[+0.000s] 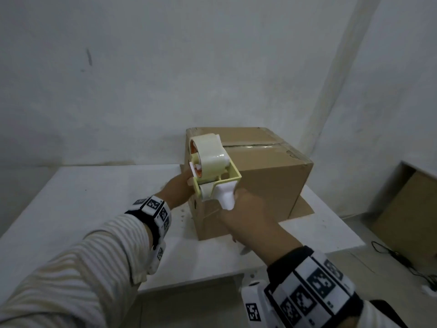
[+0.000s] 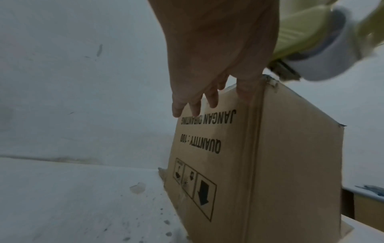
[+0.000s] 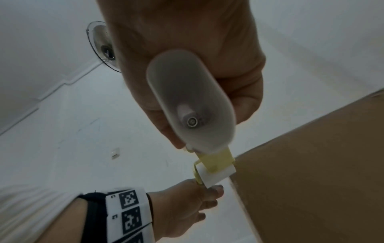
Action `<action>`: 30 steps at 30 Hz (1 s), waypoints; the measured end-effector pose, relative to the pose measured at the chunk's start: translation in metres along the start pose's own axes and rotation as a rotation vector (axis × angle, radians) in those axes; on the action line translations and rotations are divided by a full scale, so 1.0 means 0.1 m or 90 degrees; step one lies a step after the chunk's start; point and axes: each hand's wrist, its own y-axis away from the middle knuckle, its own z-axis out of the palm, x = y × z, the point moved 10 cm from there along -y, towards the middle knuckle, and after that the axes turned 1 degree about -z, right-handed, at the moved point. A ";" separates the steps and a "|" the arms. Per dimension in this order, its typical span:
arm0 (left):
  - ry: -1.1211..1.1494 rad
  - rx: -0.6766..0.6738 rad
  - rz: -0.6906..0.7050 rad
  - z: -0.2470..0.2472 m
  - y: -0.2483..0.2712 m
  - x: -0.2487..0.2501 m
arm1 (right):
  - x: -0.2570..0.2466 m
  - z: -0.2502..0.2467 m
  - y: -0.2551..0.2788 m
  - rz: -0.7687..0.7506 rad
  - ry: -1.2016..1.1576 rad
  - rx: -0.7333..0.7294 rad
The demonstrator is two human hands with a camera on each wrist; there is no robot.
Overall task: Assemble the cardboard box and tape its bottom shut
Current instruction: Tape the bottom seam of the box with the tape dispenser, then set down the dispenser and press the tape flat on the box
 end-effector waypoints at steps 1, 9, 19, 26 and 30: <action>0.001 0.011 -0.021 -0.03 0.02 -0.08 | -0.04 0.01 -0.01 -0.014 0.007 0.007; -0.056 0.087 -0.213 -0.79 0.28 -1.08 | -0.47 0.90 -0.64 -0.062 -0.098 -0.101; -0.160 0.037 -0.457 -1.35 0.35 -2.82 | -0.55 2.59 -1.71 -0.009 -0.013 -0.224; -0.297 0.001 -0.504 -1.80 -0.06 -3.61 | -0.69 3.33 -2.58 0.027 0.040 -0.215; -0.348 0.025 -0.492 -2.02 -0.39 -3.85 | -0.83 3.63 -3.02 0.034 0.035 -0.182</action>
